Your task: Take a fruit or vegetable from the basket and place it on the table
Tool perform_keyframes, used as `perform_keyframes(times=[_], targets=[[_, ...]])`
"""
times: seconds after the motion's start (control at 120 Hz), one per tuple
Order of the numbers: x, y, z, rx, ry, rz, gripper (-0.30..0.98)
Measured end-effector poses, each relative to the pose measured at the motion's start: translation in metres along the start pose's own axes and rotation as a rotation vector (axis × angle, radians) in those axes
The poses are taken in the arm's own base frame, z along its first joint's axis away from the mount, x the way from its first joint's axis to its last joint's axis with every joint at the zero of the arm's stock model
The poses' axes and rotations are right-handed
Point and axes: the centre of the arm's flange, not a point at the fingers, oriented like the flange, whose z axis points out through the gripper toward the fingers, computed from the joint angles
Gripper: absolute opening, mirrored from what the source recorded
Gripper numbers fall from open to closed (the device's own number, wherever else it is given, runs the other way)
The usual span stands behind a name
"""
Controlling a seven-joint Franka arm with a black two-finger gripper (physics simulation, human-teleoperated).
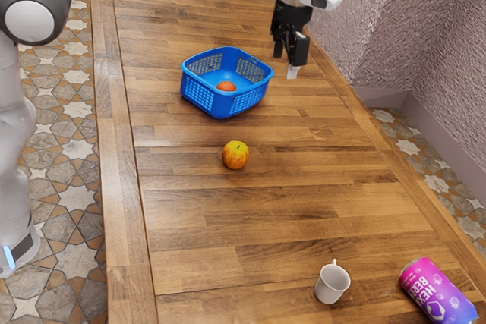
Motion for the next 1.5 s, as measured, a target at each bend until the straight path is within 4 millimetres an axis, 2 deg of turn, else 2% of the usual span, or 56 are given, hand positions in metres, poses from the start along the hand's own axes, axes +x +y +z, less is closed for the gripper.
perform_keyframes(times=[0.25, 0.325, 0.383, 0.45, 0.533, 0.717, 0.758, 0.792, 0.85, 0.975, 1.033, 1.167, 1.383, 1.5], targets=[[0.001, -0.020, -0.003, -0.005, 0.009, -0.033, 0.69], [0.002, -0.033, -0.003, 0.001, 0.012, -0.059, 0.69], [0.002, -0.052, -0.004, 0.009, 0.014, -0.093, 0.69], [-0.003, -0.086, -0.005, 0.024, 0.015, -0.154, 0.69], [-0.015, -0.145, -0.009, 0.045, 0.018, -0.259, 0.69], [-0.071, -0.287, -0.015, 0.091, 0.013, -0.533, 0.69], [-0.082, -0.310, -0.011, 0.104, 0.003, -0.583, 0.69], [-0.087, -0.320, -0.009, 0.109, -0.003, -0.604, 0.69], [-0.083, -0.318, -0.005, 0.110, -0.008, -0.599, 0.69], [-0.055, -0.277, 0.004, 0.104, -0.016, -0.514, 0.69], [-0.048, -0.266, 0.009, 0.104, -0.023, -0.493, 0.69], [-0.048, -0.269, 0.017, 0.106, -0.039, -0.498, 0.69], [-0.057, -0.267, 0.043, 0.074, -0.092, -0.494, 0.69], [-0.038, -0.267, 0.074, 0.098, -0.103, -0.492, 0.69]])
